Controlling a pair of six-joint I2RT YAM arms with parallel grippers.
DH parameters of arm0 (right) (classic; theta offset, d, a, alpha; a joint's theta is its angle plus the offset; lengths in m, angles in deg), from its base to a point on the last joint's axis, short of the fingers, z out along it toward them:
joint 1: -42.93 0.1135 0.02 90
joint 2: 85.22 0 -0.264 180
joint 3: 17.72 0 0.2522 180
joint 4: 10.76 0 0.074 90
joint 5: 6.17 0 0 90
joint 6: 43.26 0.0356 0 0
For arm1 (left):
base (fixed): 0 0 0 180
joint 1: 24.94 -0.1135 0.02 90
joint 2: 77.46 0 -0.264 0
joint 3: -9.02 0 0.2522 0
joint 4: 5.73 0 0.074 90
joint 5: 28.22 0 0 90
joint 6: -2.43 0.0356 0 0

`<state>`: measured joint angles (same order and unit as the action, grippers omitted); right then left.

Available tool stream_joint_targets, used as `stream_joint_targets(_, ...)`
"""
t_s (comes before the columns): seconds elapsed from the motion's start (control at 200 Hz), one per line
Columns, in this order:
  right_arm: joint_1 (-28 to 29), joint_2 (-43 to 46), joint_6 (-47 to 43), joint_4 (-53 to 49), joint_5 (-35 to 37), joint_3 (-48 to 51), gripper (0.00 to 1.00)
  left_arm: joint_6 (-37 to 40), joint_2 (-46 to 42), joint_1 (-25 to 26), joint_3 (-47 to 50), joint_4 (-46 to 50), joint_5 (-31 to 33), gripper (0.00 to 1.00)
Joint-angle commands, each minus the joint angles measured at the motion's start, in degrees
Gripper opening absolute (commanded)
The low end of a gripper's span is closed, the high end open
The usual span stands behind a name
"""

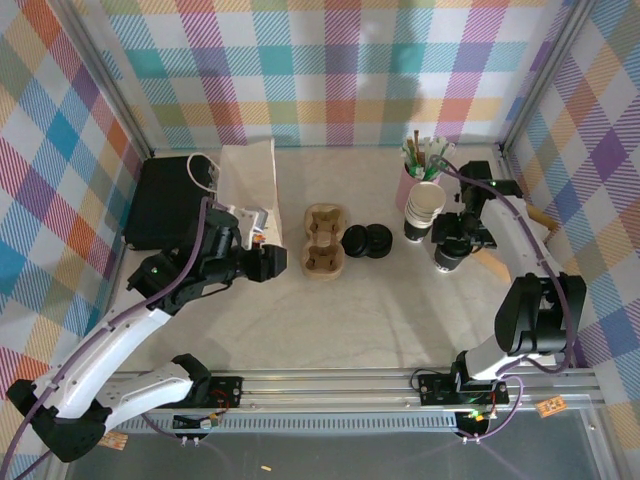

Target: Pack the takeout coffee

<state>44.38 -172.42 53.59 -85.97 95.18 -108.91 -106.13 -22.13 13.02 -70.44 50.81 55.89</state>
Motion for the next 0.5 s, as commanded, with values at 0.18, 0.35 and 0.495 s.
stream_joint_targets(0.18, 1.8, 9.26, 5.23, -15.21, -5.3, -12.53, 0.83, -4.42, 5.01, -0.1, -17.69, 12.91, 9.43, 0.52)
stream_joint_targets(0.35, 18.29, 6.39, 16.77, -26.32, 2.07, -25.85, 0.8, -5.09, 11.83, -1.11, -32.31, 26.96, 15.93, 0.52)
stream_joint_targets(0.495, 36.25, -5.74, 29.99, -34.4, 8.06, -41.15, 0.75, -2.51, 18.13, -5.59, -43.53, 36.36, 18.71, 0.52)
